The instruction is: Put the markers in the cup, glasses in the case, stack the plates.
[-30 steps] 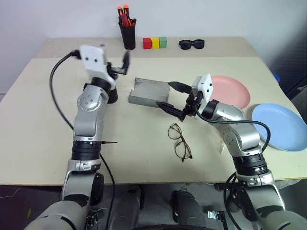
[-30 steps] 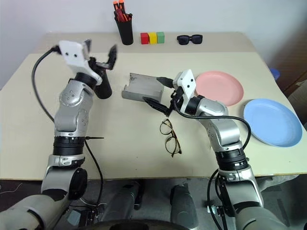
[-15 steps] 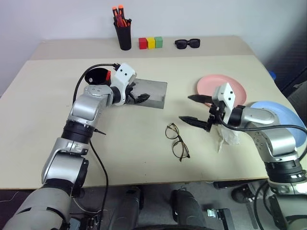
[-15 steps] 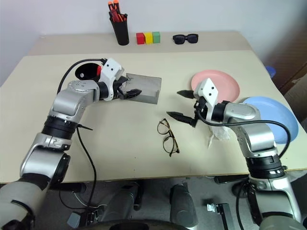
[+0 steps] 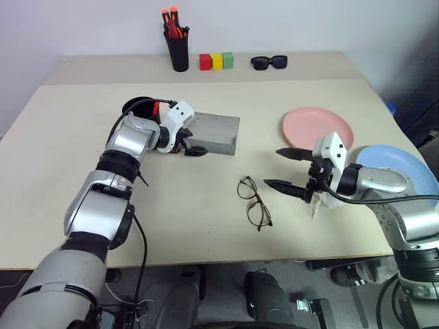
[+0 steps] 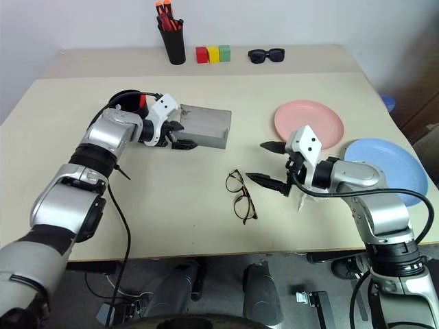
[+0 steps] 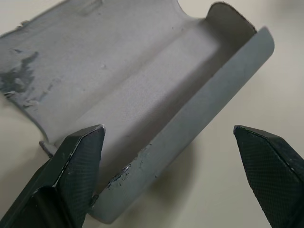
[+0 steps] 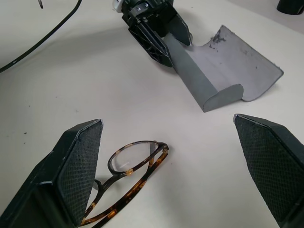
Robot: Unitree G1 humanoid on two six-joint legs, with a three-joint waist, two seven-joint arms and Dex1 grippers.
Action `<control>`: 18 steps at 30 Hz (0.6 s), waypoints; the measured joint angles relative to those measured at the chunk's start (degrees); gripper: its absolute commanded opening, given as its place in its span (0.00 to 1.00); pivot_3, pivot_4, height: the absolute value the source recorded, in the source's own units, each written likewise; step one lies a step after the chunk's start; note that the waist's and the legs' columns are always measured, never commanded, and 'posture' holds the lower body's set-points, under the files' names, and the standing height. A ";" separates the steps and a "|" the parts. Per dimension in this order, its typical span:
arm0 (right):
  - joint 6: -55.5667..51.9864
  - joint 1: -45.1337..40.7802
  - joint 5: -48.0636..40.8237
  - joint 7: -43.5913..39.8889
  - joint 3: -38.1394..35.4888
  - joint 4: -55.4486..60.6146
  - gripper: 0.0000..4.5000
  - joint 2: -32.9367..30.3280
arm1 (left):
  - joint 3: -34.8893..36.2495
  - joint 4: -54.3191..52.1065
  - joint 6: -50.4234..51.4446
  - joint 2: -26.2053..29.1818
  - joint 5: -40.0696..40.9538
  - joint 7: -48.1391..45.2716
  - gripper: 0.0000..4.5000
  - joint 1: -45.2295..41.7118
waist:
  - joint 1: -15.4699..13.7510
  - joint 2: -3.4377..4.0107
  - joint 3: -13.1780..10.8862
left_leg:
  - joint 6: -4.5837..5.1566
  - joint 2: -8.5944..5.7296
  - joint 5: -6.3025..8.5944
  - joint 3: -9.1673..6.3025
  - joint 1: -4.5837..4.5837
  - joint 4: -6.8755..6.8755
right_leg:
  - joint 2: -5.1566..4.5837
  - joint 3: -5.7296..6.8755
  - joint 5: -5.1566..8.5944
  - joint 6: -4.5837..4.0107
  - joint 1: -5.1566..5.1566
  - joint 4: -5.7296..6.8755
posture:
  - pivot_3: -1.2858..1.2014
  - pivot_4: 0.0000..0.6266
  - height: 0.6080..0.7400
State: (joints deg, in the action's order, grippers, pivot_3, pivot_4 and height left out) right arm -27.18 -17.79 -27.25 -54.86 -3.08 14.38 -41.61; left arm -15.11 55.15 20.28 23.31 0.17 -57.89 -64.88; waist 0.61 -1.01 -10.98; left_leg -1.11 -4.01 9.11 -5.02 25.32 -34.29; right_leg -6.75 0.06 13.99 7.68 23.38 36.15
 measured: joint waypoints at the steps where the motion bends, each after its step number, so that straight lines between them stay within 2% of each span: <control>1: 0.01 0.00 0.00 0.09 0.00 0.04 1.00 0.01 | 0.00 0.56 -0.89 -0.30 -0.57 -0.46 0.60 0.00 | 0.00 0.00 0.00 | 0.00 0.00 0.00 0.00 0.00 0.00 | 0.00 0.00 0.00 0.00 0.00 0.00 | 0.52 0.24 1.00; 3: 0.03 0.10 0.01 0.36 0.00 0.05 1.00 0.01 | 0.02 1.26 -2.20 -0.89 -0.97 -1.62 0.40 0.01 | 0.01 -0.01 0.00 | 0.00 0.00 0.00 0.00 0.01 0.00 | 0.00 0.00 0.00 0.00 0.00 0.00 | 0.52 0.24 1.00; 6: 0.06 0.10 0.01 0.48 0.00 0.05 1.00 0.03 | 0.07 1.27 -3.61 -1.32 -1.21 -2.35 0.04 0.01 | 0.02 -0.01 -0.01 | 0.00 0.00 0.00 0.00 0.02 -0.01 | 0.00 0.01 0.00 0.00 0.00 0.00 | 0.52 0.24 1.00; 7: 0.06 0.10 0.02 0.49 0.00 0.05 1.00 0.03 | 0.07 1.27 -3.80 -1.35 -1.41 -2.42 0.02 0.04 | 0.02 -0.01 -0.01 | 0.00 0.00 0.00 -0.01 0.02 -0.01 | 0.00 0.01 0.00 0.00 0.00 0.00 | 0.52 0.24 1.00; 12: 0.11 0.05 0.06 0.44 0.05 0.04 1.00 0.06 | 0.27 -0.98 -7.38 -0.96 -2.14 -4.23 0.02 2.38 | 0.12 -0.01 -0.01 | 0.01 0.00 0.00 -0.01 0.02 -0.01 | 0.00 0.01 0.00 0.00 0.02 0.02 | 0.52 0.24 1.00; 18: 0.09 -0.89 0.06 -0.58 0.16 -0.17 1.00 -0.12 | 0.22 -15.52 -8.09 2.40 0.53 -15.57 0.02 10.14 | 0.17 0.00 -0.01 | 0.00 0.04 0.00 -0.01 0.03 0.00 | 0.00 0.00 0.00 -0.01 0.04 0.03 | 0.52 0.24 1.00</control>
State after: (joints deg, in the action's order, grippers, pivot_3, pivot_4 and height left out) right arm -27.09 -18.67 -27.19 -55.43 -2.92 14.20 -41.72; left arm -14.89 39.63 12.19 25.71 0.71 -73.45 -54.74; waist 0.79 -1.01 -11.00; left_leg -1.11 -3.97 9.11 -5.03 25.35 -34.29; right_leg -6.75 0.06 13.99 7.67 23.42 36.18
